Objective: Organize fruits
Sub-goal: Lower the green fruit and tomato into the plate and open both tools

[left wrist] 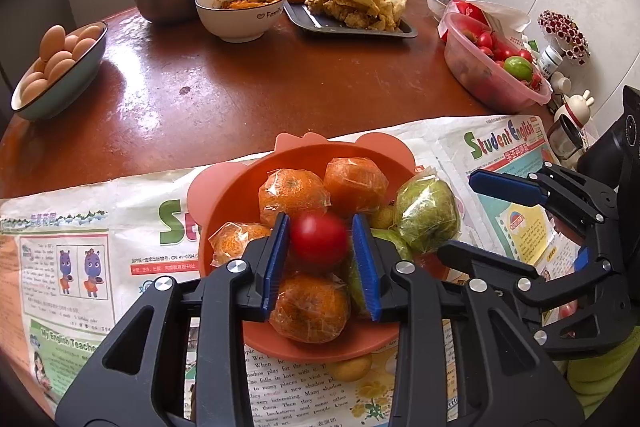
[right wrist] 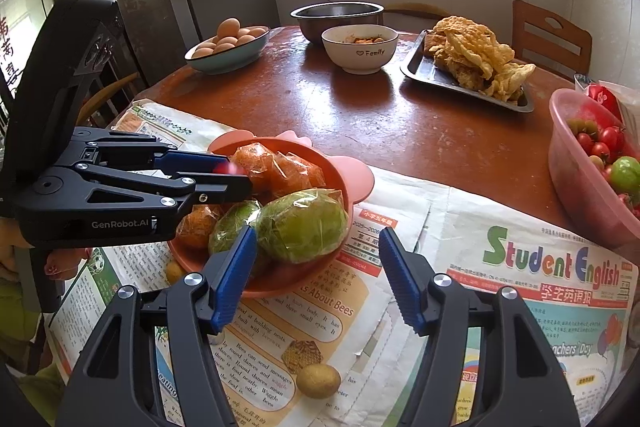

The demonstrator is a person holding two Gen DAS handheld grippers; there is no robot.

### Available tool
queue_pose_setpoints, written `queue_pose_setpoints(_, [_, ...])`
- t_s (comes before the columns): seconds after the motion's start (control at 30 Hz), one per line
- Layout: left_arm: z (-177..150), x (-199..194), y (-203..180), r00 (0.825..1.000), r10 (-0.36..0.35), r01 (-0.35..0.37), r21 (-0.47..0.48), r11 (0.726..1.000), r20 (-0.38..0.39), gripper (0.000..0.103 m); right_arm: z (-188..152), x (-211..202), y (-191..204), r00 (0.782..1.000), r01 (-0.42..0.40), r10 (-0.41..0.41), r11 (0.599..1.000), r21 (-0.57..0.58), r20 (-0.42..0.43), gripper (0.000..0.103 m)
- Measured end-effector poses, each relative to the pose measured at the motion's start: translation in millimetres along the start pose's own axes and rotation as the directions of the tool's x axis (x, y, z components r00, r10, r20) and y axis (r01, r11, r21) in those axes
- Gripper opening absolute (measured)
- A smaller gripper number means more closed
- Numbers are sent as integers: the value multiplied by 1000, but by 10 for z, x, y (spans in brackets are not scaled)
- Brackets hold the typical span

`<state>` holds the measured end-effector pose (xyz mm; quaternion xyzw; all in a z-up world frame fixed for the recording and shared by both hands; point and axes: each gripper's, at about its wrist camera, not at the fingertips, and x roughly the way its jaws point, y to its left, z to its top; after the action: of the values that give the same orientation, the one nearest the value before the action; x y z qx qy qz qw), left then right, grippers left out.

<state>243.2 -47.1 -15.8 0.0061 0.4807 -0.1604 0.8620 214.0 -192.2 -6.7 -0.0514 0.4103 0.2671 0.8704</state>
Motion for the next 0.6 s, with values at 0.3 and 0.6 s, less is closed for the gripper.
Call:
queue_pose_setpoints(0.3, [-3, 8, -32, 1000, -3, 3, -3, 1000, 2, 28, -15, -44, -11, 1000, 19, -20, 1000, 9, 5, 66])
queue_pose_setpoints(0.6, [-6, -96, 9, 1000, -10, 10, -17, 1000, 24, 36, -3, -100, 9, 999, 47, -48, 999, 8, 17, 71])
